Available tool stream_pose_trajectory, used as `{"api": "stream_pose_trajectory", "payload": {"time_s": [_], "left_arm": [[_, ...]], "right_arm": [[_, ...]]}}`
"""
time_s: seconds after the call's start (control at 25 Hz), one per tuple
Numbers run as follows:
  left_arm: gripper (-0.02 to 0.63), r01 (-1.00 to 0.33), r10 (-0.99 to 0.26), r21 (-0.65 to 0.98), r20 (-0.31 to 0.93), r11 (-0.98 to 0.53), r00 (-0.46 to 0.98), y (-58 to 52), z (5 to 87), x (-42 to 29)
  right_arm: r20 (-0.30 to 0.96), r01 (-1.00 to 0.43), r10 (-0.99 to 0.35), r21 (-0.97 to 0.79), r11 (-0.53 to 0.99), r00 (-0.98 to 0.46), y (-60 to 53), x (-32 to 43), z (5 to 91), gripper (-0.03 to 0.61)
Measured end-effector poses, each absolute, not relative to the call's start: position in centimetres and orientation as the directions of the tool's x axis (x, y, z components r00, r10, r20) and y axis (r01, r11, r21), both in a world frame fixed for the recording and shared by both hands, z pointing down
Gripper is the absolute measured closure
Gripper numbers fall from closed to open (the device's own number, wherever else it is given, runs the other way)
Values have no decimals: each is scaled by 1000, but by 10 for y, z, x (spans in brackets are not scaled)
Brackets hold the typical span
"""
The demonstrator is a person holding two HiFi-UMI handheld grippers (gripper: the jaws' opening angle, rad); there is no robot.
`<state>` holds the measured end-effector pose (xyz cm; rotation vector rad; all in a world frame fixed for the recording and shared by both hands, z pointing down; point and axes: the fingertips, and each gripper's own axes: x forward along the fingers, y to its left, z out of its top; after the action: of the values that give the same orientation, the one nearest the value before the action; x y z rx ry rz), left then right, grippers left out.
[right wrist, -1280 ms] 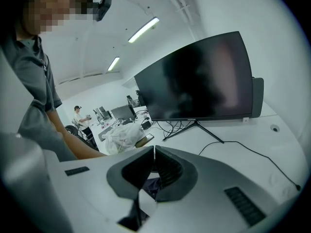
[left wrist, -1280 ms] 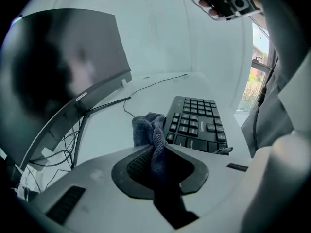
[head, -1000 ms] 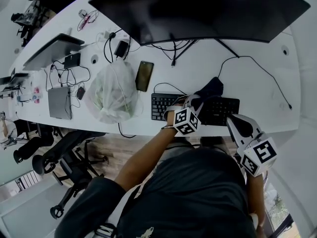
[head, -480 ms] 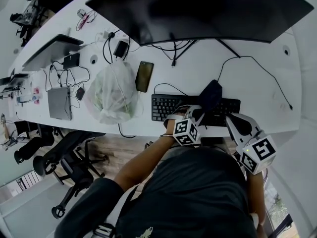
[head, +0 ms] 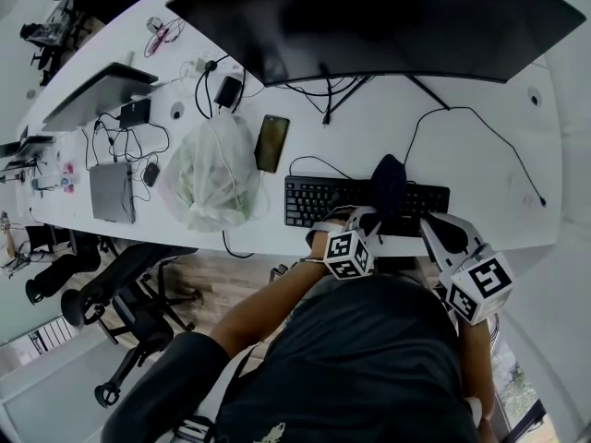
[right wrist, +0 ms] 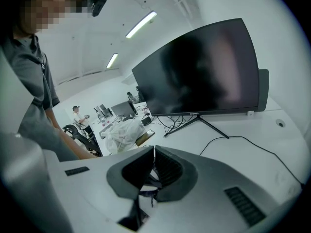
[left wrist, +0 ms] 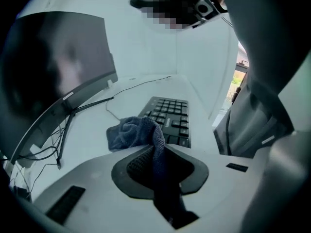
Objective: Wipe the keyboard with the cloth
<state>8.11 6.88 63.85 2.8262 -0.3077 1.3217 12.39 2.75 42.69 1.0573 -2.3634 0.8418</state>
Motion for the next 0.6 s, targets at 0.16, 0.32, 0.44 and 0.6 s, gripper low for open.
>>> {"api": "stream_pose_trajectory", "payload": {"time_s": [0.16,0.32,0.44,0.6], "left_arm": [[565,-160,-149,-59,750,-985,644,74,640,90],[565,-231,-211,-79,748,-970,629,43,638,65],[565,-276,-228,-63,750,-959,621,27,637,55],[565,-230,-186,-45,742,-972,644,40,642,82]], "right_arm": [[590,-771,-512,-358,527,-624,30,122,430,569],[597,-776,-511,-360,518,-618,34,123,435,568],[597,-775,-510,-364,517,-620,34,122,436,568],[597,-772,-503,-374,514,-625,35,122,441,569]]}}
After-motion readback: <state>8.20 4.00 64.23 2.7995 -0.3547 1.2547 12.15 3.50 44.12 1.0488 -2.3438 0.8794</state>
